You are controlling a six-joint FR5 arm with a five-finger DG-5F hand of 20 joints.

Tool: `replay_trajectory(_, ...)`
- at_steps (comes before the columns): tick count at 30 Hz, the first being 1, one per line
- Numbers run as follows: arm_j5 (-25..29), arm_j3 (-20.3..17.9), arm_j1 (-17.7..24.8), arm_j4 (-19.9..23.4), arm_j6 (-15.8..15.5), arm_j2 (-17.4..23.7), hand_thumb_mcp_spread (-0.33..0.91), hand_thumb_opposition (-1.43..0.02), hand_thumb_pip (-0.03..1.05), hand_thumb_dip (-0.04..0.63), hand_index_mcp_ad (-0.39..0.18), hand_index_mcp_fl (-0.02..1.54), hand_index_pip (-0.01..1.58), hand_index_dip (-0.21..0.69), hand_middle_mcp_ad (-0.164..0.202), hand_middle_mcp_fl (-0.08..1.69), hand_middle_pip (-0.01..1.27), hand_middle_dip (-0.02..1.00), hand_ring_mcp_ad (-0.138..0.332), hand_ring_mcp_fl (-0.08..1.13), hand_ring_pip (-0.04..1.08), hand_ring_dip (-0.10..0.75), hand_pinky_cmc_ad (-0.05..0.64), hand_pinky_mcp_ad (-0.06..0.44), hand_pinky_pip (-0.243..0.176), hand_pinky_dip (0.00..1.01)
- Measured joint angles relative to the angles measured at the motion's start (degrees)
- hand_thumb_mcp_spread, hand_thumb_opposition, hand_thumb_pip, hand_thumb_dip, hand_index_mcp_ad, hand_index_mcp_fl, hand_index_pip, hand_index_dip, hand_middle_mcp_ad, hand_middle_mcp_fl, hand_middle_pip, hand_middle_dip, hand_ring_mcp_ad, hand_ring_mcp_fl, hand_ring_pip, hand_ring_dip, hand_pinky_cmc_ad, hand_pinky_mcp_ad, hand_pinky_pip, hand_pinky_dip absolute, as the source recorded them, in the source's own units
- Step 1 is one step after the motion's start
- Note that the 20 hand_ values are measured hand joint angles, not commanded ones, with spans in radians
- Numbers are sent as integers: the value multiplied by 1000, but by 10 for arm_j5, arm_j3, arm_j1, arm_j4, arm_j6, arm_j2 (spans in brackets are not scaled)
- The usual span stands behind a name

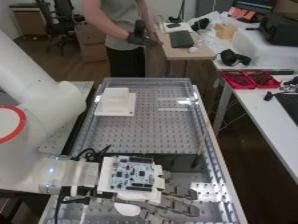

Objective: Grab the paper clip and place it in the clear container

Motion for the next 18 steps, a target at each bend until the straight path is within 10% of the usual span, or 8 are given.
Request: replay_trajectory(18, 11, -14, 4, 39, 32, 4, 443, -937, 660, 293, -141, 513, 1487, 117, 33, 176, 129, 171, 113, 16, 94, 103, 330, 279, 37, 209)
